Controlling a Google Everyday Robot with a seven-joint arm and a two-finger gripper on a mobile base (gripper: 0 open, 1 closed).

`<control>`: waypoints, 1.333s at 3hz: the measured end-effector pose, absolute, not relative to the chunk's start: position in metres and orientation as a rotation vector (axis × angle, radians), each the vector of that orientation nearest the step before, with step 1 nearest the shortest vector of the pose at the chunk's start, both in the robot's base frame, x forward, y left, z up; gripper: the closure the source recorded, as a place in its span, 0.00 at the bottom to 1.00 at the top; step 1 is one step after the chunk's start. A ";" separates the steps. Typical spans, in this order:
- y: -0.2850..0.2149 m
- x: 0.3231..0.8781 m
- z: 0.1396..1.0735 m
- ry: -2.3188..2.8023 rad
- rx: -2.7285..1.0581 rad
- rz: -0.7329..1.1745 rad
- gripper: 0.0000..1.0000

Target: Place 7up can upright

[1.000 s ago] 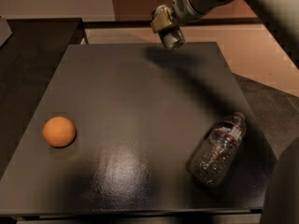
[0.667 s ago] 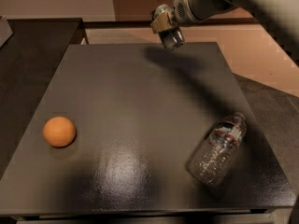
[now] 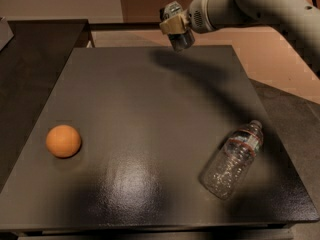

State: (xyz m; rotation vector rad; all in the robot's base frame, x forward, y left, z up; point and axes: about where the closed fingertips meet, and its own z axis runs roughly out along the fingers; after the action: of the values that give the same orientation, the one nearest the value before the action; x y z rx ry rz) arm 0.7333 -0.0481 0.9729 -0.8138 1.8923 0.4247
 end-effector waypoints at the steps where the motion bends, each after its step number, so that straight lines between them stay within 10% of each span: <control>1: -0.042 0.734 0.979 1.798 -0.874 0.497 1.00; 4: -0.024 0.725 0.970 1.653 -0.909 0.710 1.00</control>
Offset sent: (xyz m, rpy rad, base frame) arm -0.0014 0.0142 0.0122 0.2223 -0.0950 0.2842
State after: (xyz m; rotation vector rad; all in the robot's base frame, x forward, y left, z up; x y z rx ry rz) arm 0.7255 -0.0244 0.9702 -0.9094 1.6527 0.7103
